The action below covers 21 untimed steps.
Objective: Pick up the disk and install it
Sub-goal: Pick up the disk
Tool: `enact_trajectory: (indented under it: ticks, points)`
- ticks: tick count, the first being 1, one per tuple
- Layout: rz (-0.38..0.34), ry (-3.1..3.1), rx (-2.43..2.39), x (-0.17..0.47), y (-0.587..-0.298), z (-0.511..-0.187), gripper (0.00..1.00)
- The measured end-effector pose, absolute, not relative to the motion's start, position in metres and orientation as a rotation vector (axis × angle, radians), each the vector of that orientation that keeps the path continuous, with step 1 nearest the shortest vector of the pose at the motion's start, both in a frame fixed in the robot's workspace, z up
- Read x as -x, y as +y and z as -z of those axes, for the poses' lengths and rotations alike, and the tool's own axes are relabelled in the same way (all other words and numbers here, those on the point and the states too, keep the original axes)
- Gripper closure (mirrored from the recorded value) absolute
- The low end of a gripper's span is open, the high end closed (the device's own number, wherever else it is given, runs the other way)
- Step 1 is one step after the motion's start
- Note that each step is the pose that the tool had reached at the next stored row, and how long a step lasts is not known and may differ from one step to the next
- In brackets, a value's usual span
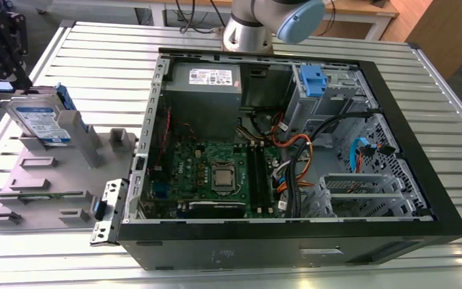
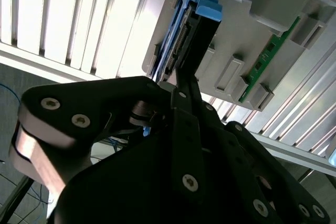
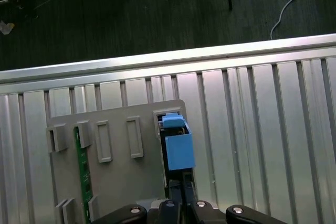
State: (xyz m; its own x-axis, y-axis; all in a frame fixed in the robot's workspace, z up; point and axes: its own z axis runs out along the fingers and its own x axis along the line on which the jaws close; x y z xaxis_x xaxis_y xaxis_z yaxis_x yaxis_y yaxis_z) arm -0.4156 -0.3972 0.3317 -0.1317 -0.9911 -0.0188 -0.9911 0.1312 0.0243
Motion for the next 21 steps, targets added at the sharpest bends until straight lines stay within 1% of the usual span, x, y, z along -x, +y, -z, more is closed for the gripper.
enact_trajectory:
  ticks: [1, 2, 3, 5, 6, 8, 9, 10, 11, 12, 21]
  points:
    - [0.048, -2.361, -2.069, 0.4156, -0.3972, -0.3317, 0.83]
    - [0.048, -2.361, -2.069, 0.4157, -0.3971, -0.3317, 0.77]
    - [0.048, -2.361, -2.069, 0.4156, -0.3971, -0.3317, 0.77]
    - [0.048, -2.361, -2.069, 0.4157, -0.3971, -0.3317, 0.65]
    - [0.048, -2.361, -2.069, 0.4156, -0.3971, -0.3317, 0.65]
    - [0.048, -2.361, -2.069, 0.4156, -0.3971, -0.3317, 0.53]
    - [0.048, -2.361, -2.069, 0.4156, -0.3971, -0.3317, 0.53]
    - [0.048, -2.361, -2.069, 0.4156, -0.3970, -0.3317, 0.47]
    - [0.048, -2.361, -2.069, 0.4157, -0.3970, -0.3317, 0.47]
    - [0.048, -2.361, -2.069, 0.4157, -0.3970, -0.3317, 0.42]
    - [0.045, -2.360, -2.072, 0.4165, -0.3970, -0.3278, 0.42]
